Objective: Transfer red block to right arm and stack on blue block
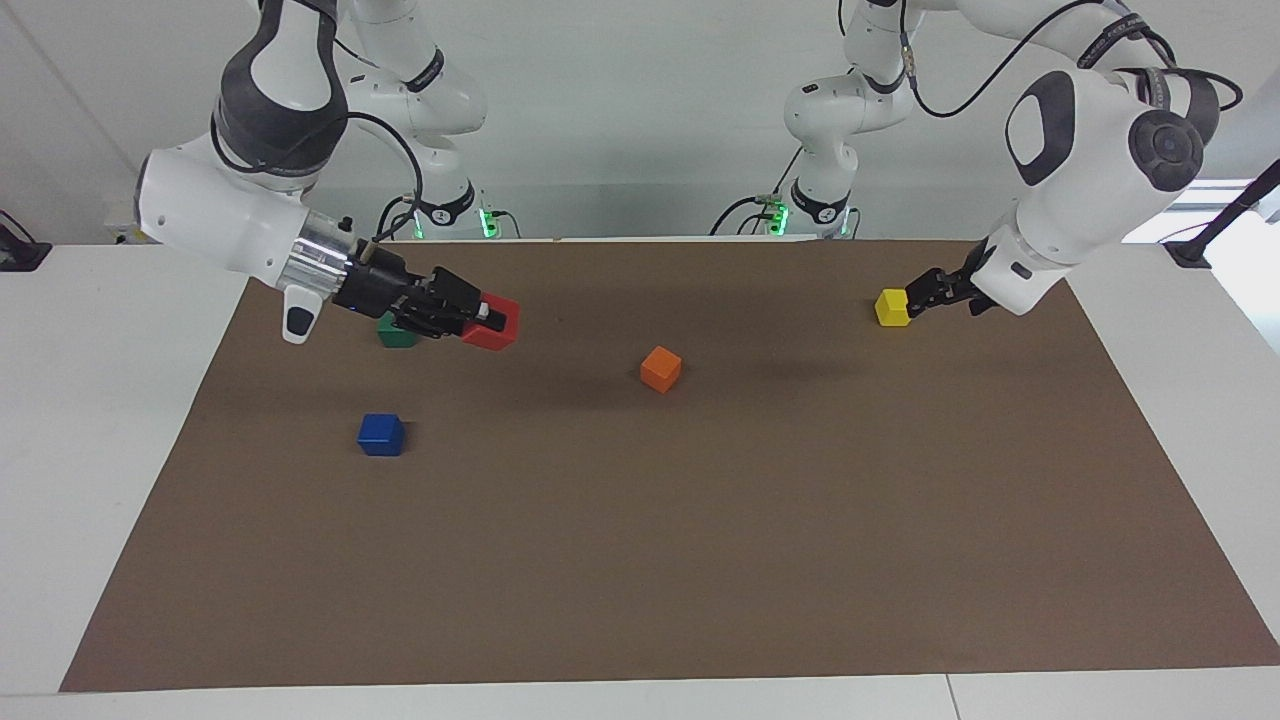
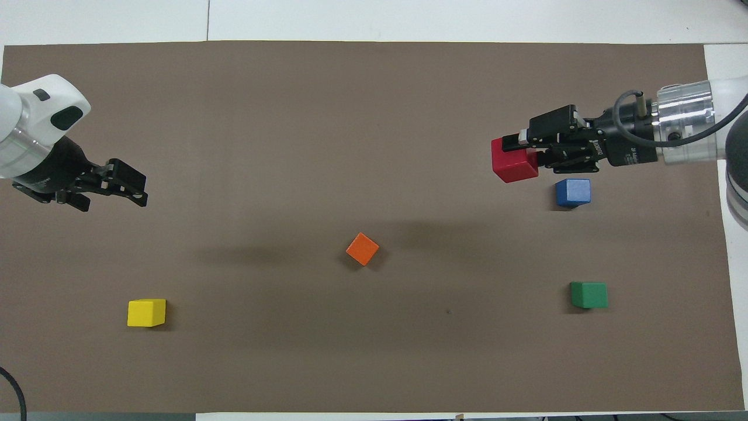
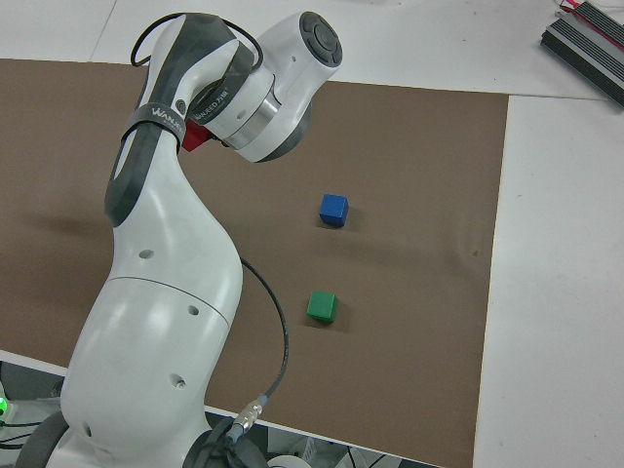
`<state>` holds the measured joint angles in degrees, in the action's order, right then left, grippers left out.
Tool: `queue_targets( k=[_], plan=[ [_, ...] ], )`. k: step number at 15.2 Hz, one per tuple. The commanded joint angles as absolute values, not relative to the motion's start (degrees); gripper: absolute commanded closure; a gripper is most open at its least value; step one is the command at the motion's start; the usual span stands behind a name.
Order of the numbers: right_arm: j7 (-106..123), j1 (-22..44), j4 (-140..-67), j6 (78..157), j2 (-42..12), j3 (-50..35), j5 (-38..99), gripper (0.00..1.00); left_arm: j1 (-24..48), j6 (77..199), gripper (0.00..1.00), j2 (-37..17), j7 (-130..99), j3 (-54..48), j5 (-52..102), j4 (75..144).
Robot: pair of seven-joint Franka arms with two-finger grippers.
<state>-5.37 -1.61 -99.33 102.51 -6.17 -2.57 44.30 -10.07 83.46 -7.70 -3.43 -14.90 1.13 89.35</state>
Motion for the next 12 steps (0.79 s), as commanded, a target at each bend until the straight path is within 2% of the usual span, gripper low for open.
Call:
queue_targets(
  k=[1, 3, 5, 8, 12],
  plan=[
    [-10.28, -1.05, -95.54, 102.31, -7.38, -3.16, 29.93, 1.0, -10.63, 82.0, 0.0, -2.56, -1.76, -14.94, -0.35, 89.73],
    [-9.41, -1.67, -95.54, 100.12, -7.3, -3.08, 22.37, 1.0, -10.46, 79.99, 0.0, -1.24, -1.84, -15.03, -0.26, 89.65],
    [-8.0, -1.58, -95.54, 98.36, -6.95, -3.08, 14.02, 1.0, -10.55, 78.75, 0.0, 1.92, -1.58, -14.86, -0.18, 92.44],
    [-8.0, -1.06, -96.06, 97.91, -6.77, -3.16, 4.51, 1.0, -11.07, 79.8, 0.0, 1.93, -2.19, -14.85, -0.18, 92.46],
    [-4.32, -2.98, -96.85, 98.34, -6.68, -2.99, 1.76, 1.0, -10.46, 83.22, 0.0, 2.29, -1.84, -14.85, -0.17, 93.69]
  ],
)
